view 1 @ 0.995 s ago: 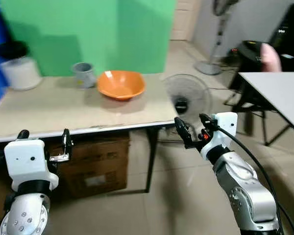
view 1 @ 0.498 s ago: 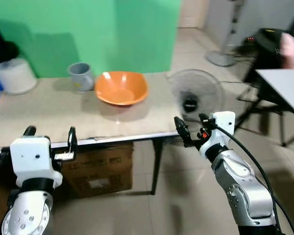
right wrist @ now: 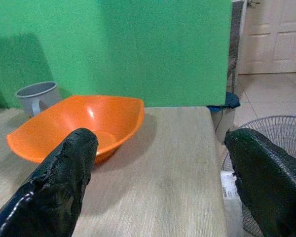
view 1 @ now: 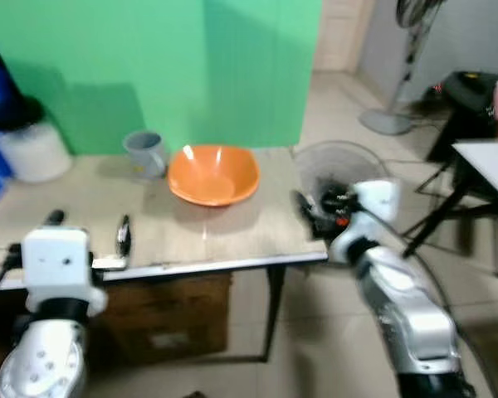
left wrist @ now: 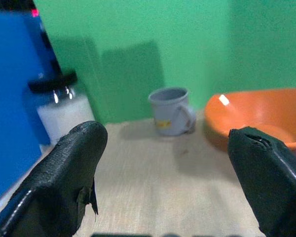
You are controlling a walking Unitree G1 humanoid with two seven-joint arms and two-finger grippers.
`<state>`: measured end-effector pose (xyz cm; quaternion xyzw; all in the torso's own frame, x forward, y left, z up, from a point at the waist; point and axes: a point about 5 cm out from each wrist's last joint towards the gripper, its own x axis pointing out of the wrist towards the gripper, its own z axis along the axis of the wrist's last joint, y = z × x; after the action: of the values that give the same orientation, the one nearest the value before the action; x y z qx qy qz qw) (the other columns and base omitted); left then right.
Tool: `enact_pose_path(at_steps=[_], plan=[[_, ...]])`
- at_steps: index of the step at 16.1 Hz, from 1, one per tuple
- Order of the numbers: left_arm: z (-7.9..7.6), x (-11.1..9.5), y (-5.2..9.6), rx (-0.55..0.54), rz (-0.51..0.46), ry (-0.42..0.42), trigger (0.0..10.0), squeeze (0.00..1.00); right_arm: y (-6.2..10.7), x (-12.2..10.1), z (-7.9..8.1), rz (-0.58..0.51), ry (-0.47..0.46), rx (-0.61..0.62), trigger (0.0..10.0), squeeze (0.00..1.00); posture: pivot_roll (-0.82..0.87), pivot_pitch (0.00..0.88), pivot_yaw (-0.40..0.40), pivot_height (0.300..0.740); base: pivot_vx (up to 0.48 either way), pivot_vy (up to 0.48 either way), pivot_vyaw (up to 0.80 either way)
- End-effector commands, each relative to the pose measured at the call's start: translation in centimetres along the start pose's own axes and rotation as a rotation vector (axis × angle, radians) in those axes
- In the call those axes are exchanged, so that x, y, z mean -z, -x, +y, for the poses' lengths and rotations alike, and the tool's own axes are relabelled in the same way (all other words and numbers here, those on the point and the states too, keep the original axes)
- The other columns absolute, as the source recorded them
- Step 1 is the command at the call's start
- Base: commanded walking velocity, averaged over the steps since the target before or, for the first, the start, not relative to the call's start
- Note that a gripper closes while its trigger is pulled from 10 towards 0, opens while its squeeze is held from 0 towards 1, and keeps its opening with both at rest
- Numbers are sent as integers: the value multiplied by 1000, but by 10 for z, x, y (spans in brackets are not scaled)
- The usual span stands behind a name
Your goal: Setting the table
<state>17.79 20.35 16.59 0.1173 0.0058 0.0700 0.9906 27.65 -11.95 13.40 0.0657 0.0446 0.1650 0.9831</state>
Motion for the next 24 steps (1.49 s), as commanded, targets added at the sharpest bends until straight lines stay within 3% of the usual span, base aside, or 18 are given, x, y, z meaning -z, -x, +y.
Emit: enact_pose_path(at_steps=[1, 7, 9, 10, 12, 13, 14, 18, 20, 21, 22, 24], plan=[[-5, -3, 0, 36, -10, 13, 10000, 0, -1, -2, -12, 9, 20, 38, 10000, 0, 51, 0, 12, 740, 368, 0, 0], [-9, -1, 0, 60, -5, 12, 10000, 0, -10, -1, 2, 50, 53, -80, 10000, 0, 52, 0, 7, 740, 369, 0, 267], [-10, -1, 0, 68, -3, 10, 10000, 0, -11, 0, 5, 58, 22, -103, 10000, 0, 50, 0, 4, 740, 368, 0, 800], [-11, -1, 1, 84, -1, 10, 10000, 0, -12, 2, 4, 73, -38, -90, 10000, 0, 50, 0, 4, 740, 337, 0, 0], [-20, 3, 3, 186, 15, 6, 10000, 0, -20, 10, -2, 175, -134, -38, 10000, 0, 46, 0, 8, 740, 0, 0, 0], [-23, 2, 4, 226, 6, 6, 10000, 0, -24, 12, -6, 216, -198, -10, 10000, 925, 44, 0, 8, 740, 0, 0, 0], [-23, 1, 3, 242, -2, 7, 10000, 0, -25, 13, -9, 236, -222, 12, 10000, 1000, 44, 0, 8, 740, 0, 0, 0], [-30, -9, 5, 418, -49, 84, 10000, 0, -40, 18, -19, 348, -437, 130, 10000, 1000, 36, 0, 11, 740, 0, 0, 0], [-39, -12, 11, 552, -47, 123, 10000, 0, -46, 27, -13, 457, -537, 113, 10000, 1000, 31, 0, 8, 740, 0, 0, 0], [-41, -12, 13, 585, -39, 135, 10000, 0, -47, 32, -11, 504, -545, 111, 10000, 447, 30, 0, 7, 740, 0, 0, 0], [-43, -12, 14, 617, -33, 141, 10000, 0, -48, 35, -10, 534, -546, 120, 10000, 0, 31, 0, 3, 740, 0, 0, 0], [-48, -11, 18, 681, -11, 138, 10000, 0, -51, 38, -6, 570, -633, 131, 10000, 0, 32, 0, -2, 740, 0, 0, 0]])
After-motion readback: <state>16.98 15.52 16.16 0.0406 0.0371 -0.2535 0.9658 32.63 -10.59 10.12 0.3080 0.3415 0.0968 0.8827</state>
